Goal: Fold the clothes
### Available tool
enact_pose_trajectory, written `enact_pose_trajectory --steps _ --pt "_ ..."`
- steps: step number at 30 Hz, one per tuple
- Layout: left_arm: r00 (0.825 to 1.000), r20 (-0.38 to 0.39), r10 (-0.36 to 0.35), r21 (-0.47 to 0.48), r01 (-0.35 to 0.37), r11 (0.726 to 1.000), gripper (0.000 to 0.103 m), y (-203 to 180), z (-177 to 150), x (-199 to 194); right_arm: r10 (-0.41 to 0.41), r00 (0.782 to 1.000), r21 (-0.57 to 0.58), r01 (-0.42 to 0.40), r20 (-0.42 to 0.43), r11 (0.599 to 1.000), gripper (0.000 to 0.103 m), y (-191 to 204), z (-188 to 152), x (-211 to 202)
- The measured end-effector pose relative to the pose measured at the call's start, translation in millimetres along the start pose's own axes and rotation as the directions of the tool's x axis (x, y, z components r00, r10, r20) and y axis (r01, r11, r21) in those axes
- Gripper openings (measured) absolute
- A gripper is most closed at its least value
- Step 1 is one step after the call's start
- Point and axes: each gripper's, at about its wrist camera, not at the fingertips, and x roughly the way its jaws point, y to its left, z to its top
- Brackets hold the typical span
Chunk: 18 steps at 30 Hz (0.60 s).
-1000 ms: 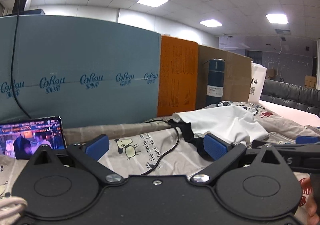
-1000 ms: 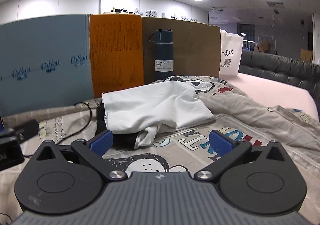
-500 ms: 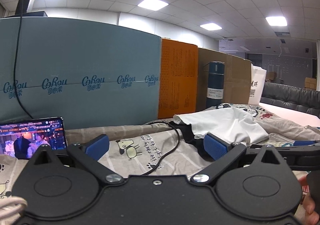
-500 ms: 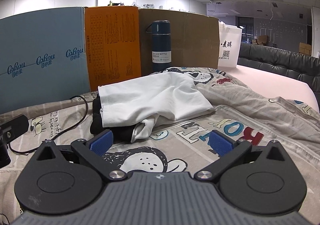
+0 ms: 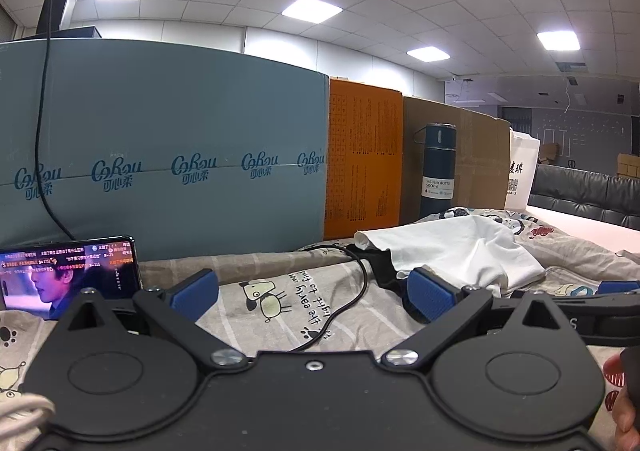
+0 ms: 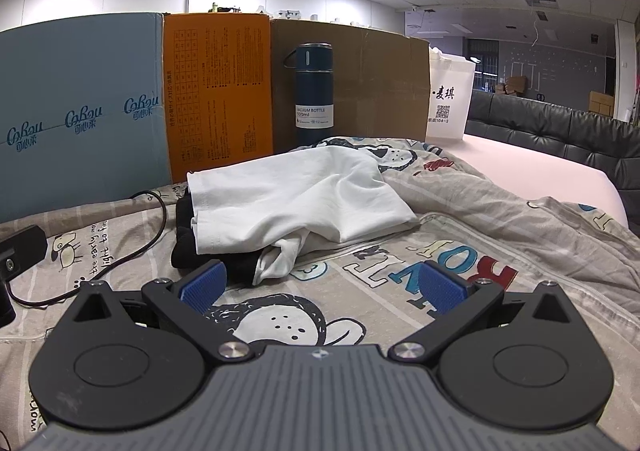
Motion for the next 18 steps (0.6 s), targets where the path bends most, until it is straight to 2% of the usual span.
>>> enact_pose_trajectory --steps 18 --pt "1.000 0.012 0.000 0.025 0.000 1.000 0.103 -4.6 -0.2 -2.5 0.016 1.000 -0.003 -0.016 0.006 1.000 0.103 -0.4 -0.7 -1.6"
